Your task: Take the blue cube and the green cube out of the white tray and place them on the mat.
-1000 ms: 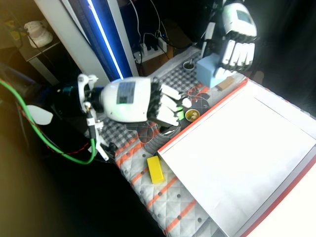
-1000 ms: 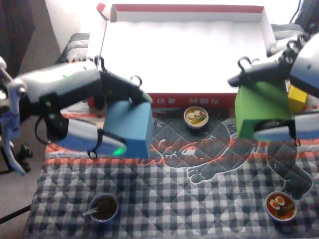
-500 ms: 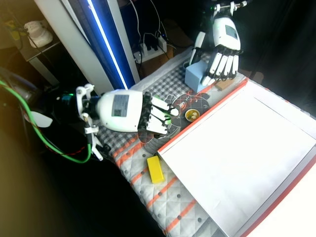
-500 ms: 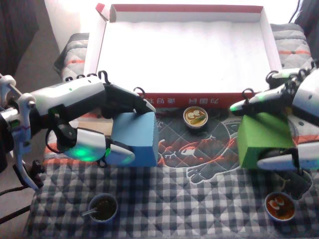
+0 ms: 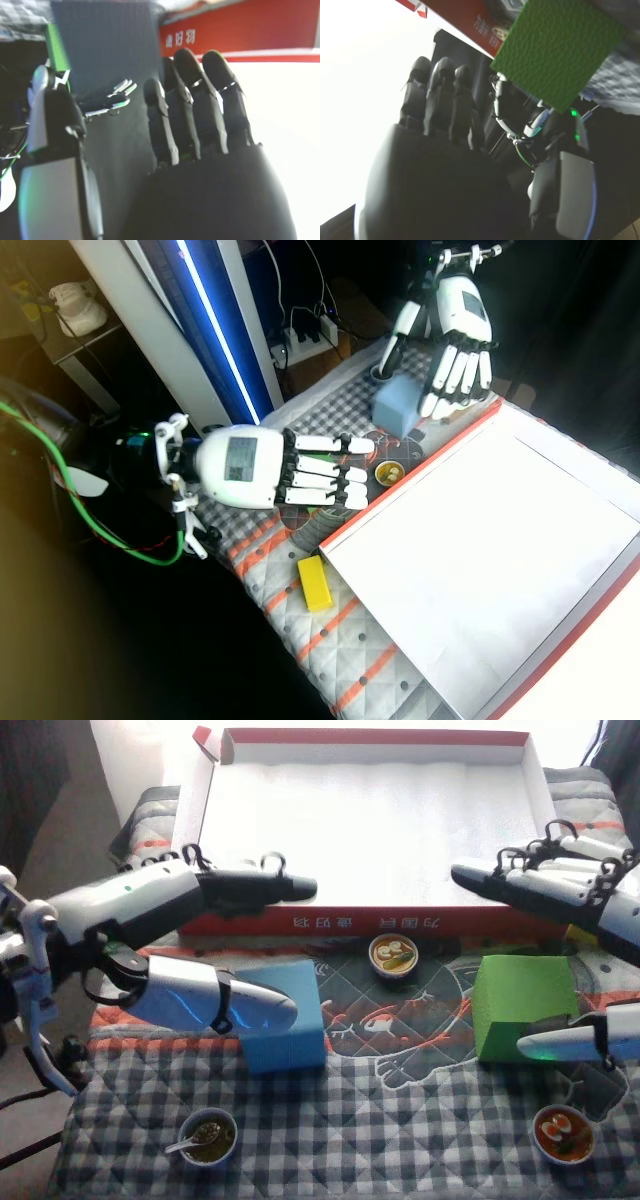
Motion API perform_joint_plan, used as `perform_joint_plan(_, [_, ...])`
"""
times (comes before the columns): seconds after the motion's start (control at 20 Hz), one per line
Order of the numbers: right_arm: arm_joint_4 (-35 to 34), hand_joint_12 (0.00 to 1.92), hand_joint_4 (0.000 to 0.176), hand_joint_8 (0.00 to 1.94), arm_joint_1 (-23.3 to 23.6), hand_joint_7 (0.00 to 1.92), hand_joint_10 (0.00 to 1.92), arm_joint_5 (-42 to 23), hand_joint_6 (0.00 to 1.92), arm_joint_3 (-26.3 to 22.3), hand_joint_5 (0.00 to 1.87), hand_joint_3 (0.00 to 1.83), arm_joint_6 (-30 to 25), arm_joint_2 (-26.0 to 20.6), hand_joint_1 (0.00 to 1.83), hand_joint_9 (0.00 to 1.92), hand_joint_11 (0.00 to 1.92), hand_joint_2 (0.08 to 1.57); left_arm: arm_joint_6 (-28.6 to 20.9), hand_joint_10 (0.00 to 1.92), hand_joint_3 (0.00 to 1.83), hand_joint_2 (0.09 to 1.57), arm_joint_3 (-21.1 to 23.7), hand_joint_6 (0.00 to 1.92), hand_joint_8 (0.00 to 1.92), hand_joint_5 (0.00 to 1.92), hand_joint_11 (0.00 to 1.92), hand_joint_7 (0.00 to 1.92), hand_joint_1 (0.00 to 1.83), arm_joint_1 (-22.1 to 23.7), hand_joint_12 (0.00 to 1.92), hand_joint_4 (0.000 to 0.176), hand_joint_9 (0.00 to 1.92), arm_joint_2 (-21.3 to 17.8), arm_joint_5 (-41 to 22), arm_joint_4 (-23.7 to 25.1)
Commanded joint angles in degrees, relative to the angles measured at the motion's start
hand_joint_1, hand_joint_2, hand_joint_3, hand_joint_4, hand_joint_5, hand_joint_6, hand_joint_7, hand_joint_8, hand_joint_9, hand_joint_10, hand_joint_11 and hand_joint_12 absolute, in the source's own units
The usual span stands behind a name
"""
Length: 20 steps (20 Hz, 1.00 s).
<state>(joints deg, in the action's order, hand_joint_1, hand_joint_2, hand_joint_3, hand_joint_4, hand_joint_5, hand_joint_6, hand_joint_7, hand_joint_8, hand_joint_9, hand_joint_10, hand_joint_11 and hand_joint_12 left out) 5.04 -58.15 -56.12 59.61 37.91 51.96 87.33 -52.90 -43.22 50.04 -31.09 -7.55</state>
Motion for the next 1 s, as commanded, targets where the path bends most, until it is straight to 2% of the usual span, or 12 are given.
perform_joint_plan(0.0, [-1.77, 0.42, 0.113, 0.0, 0.26, 0.25, 0.01, -9.51, 0.0, -0.17, 0.0, 0.0, -0.41, -0.54, 0.68, 0.21, 0.0, 0.98, -0.27, 0.03, 0.0, 0.83, 0.12, 0.0, 0.0, 0.14, 0.0, 0.18, 0.61, 0.29, 0.96, 0.176, 0.28, -0.42, -7.66, -0.03])
perform_joint_plan(0.05, [-2.64, 0.08, 0.133, 0.0, -0.23, 0.23, 0.01, -11.93, 0.0, -0.45, 0.0, 0.0, -0.56, -1.17, 0.7, 0.1, 0.0, 0.99, -0.29, 0.01, 0.0, 0.82, 0.35, 0.01, 0.01, 0.1, 0.0, 0.14, 0.58, 0.12, 0.81, 0.176, 0.24, -0.79, -8.53, -0.35])
perform_joint_plan(0.1, [-3.11, 0.02, 0.134, 0.0, -0.53, 0.19, 0.01, -13.28, 0.0, -0.6, 0.0, 0.0, -0.56, -1.5, 0.74, 0.07, 0.0, 0.99, -0.31, 0.01, 0.0, 0.8, 0.53, 0.0, 0.01, 0.09, 0.0, 0.15, 0.57, 0.02, 0.85, 0.176, 0.25, -1.0, -9.32, -0.66])
perform_joint_plan(0.15, [-4.29, 0.05, 0.07, 0.0, -1.32, 0.13, 0.03, -16.2, 0.0, -0.96, 0.0, 0.0, -0.56, -2.27, 0.73, 0.12, 0.09, 0.98, -0.86, 0.0, 0.0, 0.76, 0.94, 0.01, 0.0, 0.05, 0.0, 0.14, 0.59, -0.24, 0.73, 0.176, 0.23, -1.7, -11.09, -1.02])
perform_joint_plan(0.2, [-5.69, 0.08, 0.065, 0.0, -2.35, 0.13, 0.01, -19.06, 0.0, -1.24, 0.01, 0.0, -0.55, -2.9, 0.72, 0.18, 0.13, 0.96, -2.8, 0.01, 0.0, 0.76, 1.07, 0.01, 0.0, 0.01, 0.0, 0.14, 0.57, -0.58, 0.51, 0.176, 0.2, -2.53, -12.71, -0.99])
perform_joint_plan(0.3, [-9.95, 0.06, 0.078, 0.02, -5.49, 0.18, 0.01, -25.5, 0.0, -1.64, 0.01, 0.0, -0.54, -3.68, 0.78, 0.2, 0.06, 0.95, -13.09, 0.0, 0.0, 0.8, 0.51, 0.0, 0.0, 0.02, 0.0, 0.1, 0.59, -2.71, 0.48, 0.176, 0.14, -4.41, -18.9, -0.11])
perform_joint_plan(0.35, [-11.58, 0.08, 0.047, 0.01, -6.74, 0.23, 0.01, -27.95, 0.0, -1.78, 0.06, 0.0, -0.54, -3.82, 0.8, 0.22, 0.08, 0.97, -18.61, 0.0, 0.01, 0.84, 0.01, 0.01, 0.01, 0.01, 0.0, 0.05, 0.54, -4.0, 0.26, 0.176, 0.05, -4.98, -22.28, 0.21])
perform_joint_plan(0.45, [-14.47, 0.1, 0.066, 0.01, -8.74, 0.2, 0.01, -33.12, 0.0, -2.25, 0.06, 0.0, -0.53, -4.02, 0.79, 0.22, 0.11, 0.98, -31.67, 0.0, 0.0, 0.84, -1.69, 0.0, 0.0, 0.09, 0.0, 0.08, 0.56, -8.42, 0.43, 0.165, 0.08, -5.3, -32.25, 0.08])
perform_joint_plan(0.6, [-15.33, 0.14, 0.06, 0.0, -9.09, 0.32, 0.01, -35.82, 0.0, -2.61, 0.13, 0.0, -0.27, -3.95, 0.86, 0.37, 0.15, 1.03, -37.6, 0.0, 0.0, 0.82, -1.43, 0.0, 0.0, 0.06, 0.0, 0.1, 0.69, -13.22, 0.42, 0.152, 0.09, -4.99, -43.38, -2.02])
perform_joint_plan(0.7, [-14.97, 0.18, 0.072, 0.01, -9.09, 0.38, 0.01, -36.5, 0.01, -2.83, 0.17, 0.0, -0.12, -3.94, 0.84, 0.41, 0.17, 1.11, -39.21, 0.01, 0.0, 0.79, -0.89, 0.0, 0.0, 0.0, 0.0, 0.07, 0.71, -14.86, 0.54, 0.175, 0.11, -4.74, -48.37, -2.77])
perform_joint_plan(0.8, [-14.46, 0.27, 0.055, 0.0, -9.09, 0.38, 0.0, -38.14, 0.01, -3.0, 0.2, 0.0, -0.02, -3.94, 0.84, 0.39, 0.17, 1.04, -40.34, 0.01, 0.0, 0.8, -0.13, 0.0, 0.01, 0.01, 0.0, 0.11, 0.64, -16.76, 0.78, 0.141, 0.18, -4.26, -54.75, -3.93])
perform_joint_plan(0.95, [-11.95, 0.32, 0.058, 0.0, -9.09, 0.38, 0.01, -39.91, 0.01, -3.4, 0.24, 0.02, 0.17, -3.95, 0.53, 0.41, 0.22, 1.08, -42.58, 0.01, 0.01, 0.88, 0.39, 0.0, 0.0, 0.0, 0.0, 0.18, 0.49, -19.34, 1.02, 0.098, 0.24, -3.27, -64.19, -5.51])
